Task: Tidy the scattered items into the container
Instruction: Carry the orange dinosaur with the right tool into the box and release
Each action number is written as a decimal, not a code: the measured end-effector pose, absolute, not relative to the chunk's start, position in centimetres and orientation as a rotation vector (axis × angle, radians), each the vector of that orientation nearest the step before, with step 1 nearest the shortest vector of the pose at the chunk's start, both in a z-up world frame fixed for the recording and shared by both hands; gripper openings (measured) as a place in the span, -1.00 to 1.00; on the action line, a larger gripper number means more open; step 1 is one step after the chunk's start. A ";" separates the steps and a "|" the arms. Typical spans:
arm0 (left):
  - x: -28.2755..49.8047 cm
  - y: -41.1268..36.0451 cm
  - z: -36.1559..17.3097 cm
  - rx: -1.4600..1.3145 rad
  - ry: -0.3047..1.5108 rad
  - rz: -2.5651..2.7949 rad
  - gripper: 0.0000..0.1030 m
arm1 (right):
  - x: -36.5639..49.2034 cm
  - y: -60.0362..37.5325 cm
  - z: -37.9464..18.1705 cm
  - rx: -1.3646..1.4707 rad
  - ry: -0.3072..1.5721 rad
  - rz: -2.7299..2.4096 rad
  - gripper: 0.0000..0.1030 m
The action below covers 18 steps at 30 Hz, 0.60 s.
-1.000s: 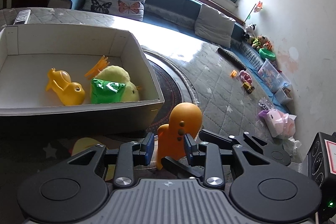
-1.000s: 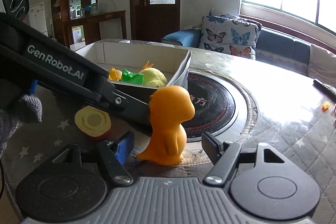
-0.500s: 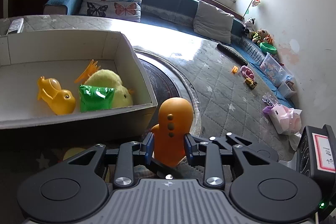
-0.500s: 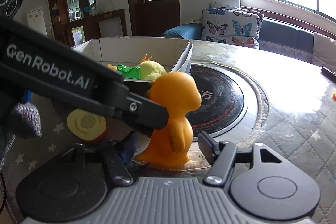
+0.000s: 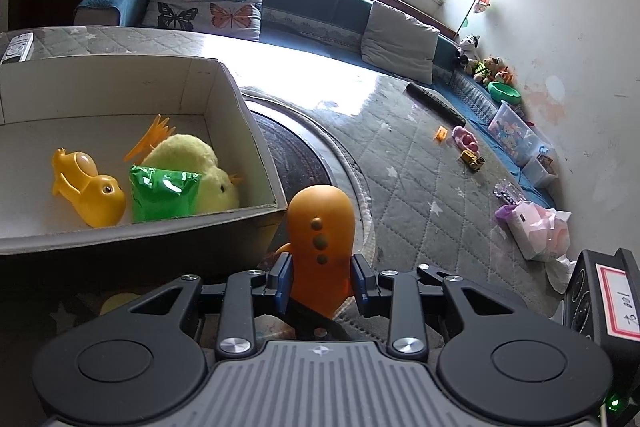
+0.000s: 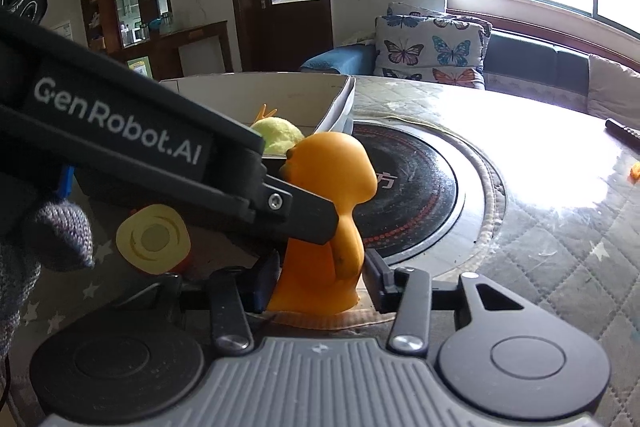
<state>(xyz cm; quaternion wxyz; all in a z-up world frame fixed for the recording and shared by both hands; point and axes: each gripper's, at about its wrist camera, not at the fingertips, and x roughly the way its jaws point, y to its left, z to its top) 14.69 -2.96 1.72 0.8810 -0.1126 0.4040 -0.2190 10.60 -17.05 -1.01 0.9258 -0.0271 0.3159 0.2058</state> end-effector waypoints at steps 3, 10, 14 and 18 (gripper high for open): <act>14.2 -2.6 2.0 -0.257 0.833 -0.468 -0.34 | 10.2 -17.0 -0.6 -0.056 0.639 0.419 -0.14; 12.3 -1.4 3.8 -0.287 0.773 -0.482 -0.34 | 8.8 -16.4 1.9 -0.087 0.595 0.426 -0.15; 11.3 -0.2 5.4 -0.301 0.719 -0.468 -0.34 | 8.3 -15.4 3.4 -0.111 0.554 0.439 -0.15; 10.7 1.4 7.0 -0.314 0.660 -0.435 -0.34 | 8.5 -13.7 5.2 -0.138 0.501 0.470 -0.17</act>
